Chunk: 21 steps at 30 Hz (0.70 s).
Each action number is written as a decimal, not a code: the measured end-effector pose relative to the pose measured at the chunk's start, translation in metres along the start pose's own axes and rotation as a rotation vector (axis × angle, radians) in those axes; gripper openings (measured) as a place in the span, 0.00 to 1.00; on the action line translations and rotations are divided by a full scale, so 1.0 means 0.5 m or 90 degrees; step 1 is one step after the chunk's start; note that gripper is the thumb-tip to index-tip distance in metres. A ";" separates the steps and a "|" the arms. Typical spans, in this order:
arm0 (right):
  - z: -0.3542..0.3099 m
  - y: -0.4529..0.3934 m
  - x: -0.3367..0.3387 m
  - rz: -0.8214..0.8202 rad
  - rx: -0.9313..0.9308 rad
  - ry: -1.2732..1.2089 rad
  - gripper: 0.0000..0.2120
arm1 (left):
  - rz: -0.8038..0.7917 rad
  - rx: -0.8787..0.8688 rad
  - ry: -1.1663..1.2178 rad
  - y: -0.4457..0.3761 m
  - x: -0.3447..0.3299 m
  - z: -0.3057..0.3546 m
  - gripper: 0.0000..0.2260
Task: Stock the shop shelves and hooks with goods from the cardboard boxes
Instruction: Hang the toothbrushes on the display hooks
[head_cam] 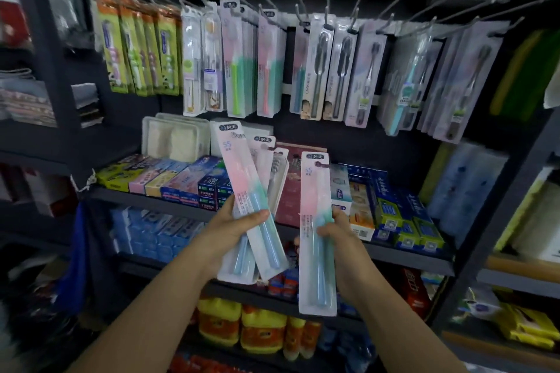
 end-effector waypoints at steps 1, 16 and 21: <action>-0.003 -0.011 -0.007 -0.002 0.004 -0.003 0.15 | 0.003 -0.006 -0.005 -0.007 0.008 0.006 0.13; -0.161 -0.291 -0.117 0.100 0.193 0.095 0.17 | -0.074 -0.056 -0.064 -0.248 0.167 0.177 0.17; -0.185 -0.349 -0.119 0.161 0.205 0.134 0.18 | -0.144 -0.064 -0.089 -0.297 0.173 0.198 0.32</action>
Point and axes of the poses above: each hand's wrist, its own y-axis away from the middle knuckle, its own x-axis out of the back of the hand, z = x × y, the point moved 10 cm from there along -y, towards the middle knuckle, and after that the axes turned 1 degree about y, right-handed, at the moved point
